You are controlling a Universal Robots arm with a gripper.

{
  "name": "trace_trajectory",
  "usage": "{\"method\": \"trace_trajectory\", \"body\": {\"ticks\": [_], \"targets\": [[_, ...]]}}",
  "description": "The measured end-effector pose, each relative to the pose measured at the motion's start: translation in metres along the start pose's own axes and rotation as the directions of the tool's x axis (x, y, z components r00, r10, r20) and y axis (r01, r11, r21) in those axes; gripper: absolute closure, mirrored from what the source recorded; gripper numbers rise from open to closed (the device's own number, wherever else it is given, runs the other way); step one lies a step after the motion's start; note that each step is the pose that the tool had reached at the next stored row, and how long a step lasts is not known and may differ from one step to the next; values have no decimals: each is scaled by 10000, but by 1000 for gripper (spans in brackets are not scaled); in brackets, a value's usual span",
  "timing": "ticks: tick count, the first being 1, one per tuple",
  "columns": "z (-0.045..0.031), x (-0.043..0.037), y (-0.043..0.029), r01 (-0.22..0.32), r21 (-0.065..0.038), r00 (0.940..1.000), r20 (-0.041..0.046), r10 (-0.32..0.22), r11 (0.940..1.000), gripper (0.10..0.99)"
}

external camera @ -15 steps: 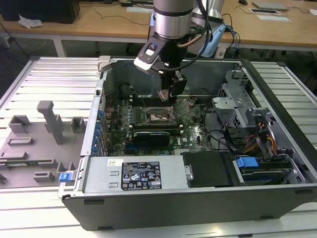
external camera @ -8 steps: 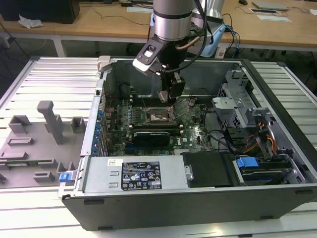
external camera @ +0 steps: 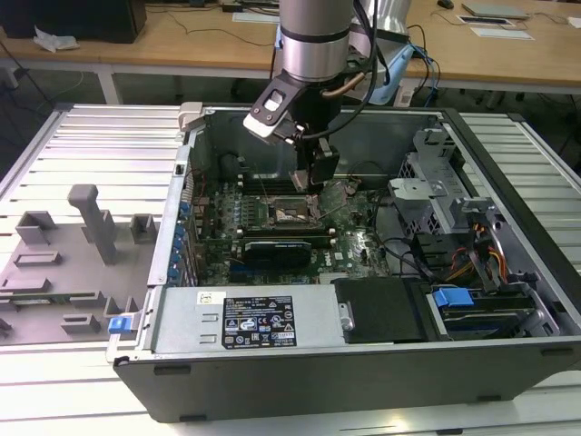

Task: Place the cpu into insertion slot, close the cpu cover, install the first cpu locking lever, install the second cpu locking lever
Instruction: 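Place the cpu into insertion slot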

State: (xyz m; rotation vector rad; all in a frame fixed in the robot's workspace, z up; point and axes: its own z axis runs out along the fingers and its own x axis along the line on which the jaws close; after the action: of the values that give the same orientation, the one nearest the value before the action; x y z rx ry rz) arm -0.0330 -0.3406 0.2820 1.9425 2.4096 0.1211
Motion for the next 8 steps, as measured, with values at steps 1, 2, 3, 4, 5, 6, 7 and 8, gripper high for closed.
{"method": "trace_trajectory", "body": {"ticks": [1, 2, 3, 4, 5, 6, 7, 8], "targets": [[5, 1, -3, 1, -25, 10000, 7, -1, 10000, 545], [17, 3, -11, -23, -42, 10000, 12, 24, 10000, 545], [27, 4, -14, -93, -43, 10000, 18, 94, 9999, 545], [38, 5, -16, -180, -45, 9998, 26, 180, 9998, 545], [66, 5, -19, -396, -50, 9992, 45, 396, 9992, 545], [88, 5, -22, -594, -53, 9982, 62, 595, 9982, 545], [103, 5, -23, -722, -55, 9974, 74, 722, 9974, 545], [124, 4, -25, -886, -59, 9960, 87, 886, 9960, 545]]}}
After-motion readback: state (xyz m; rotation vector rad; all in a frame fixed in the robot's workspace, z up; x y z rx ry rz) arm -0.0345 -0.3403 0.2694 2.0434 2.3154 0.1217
